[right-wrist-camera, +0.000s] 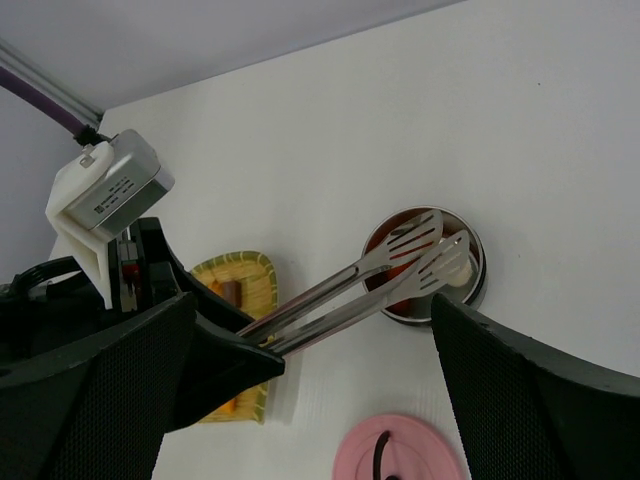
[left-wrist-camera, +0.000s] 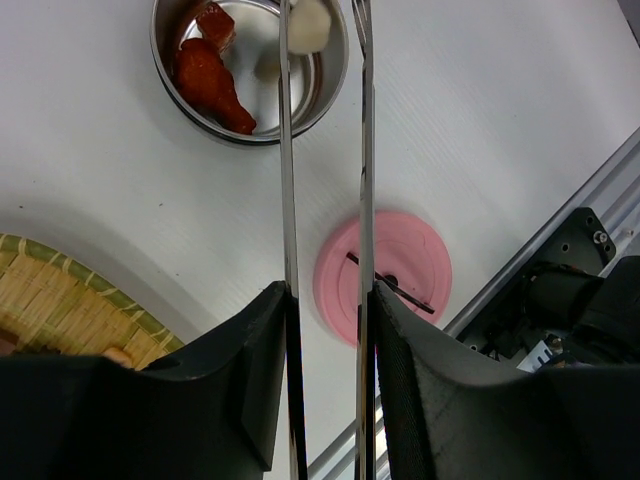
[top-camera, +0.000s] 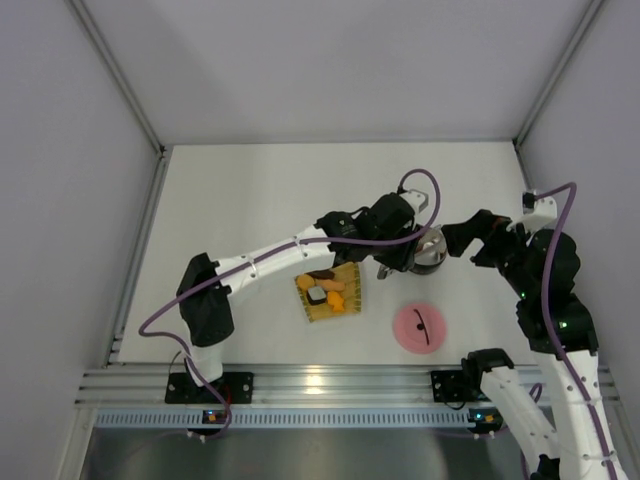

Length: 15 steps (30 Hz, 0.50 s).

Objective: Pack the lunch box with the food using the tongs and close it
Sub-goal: Place the fake food in the packing box.

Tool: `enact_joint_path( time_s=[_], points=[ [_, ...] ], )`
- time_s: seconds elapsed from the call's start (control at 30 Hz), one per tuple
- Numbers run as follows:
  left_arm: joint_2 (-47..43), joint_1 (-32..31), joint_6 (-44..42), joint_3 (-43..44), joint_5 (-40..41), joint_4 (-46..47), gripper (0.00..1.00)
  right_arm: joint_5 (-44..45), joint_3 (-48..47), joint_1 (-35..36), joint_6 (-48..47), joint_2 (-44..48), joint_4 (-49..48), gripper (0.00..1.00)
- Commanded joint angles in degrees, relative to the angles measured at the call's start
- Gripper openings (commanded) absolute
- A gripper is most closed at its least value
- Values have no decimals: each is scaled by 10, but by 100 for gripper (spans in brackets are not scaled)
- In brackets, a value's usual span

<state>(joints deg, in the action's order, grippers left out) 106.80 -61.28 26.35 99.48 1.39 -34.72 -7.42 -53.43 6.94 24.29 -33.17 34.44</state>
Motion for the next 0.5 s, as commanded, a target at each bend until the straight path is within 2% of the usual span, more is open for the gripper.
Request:
enact_joint_path(
  time_s=[0.0, 0.27, 0.47],
  points=[
    [3, 2, -5, 27, 13, 33, 43, 8, -28, -6, -11, 5, 20, 99],
    [7, 5, -6, 22, 19, 36, 43, 6, -31, -6, -11, 0, 17, 100],
    [-55, 5, -7, -9, 54, 12, 43, 7, -31, -6, -12, -1, 17, 99]
  ],
)
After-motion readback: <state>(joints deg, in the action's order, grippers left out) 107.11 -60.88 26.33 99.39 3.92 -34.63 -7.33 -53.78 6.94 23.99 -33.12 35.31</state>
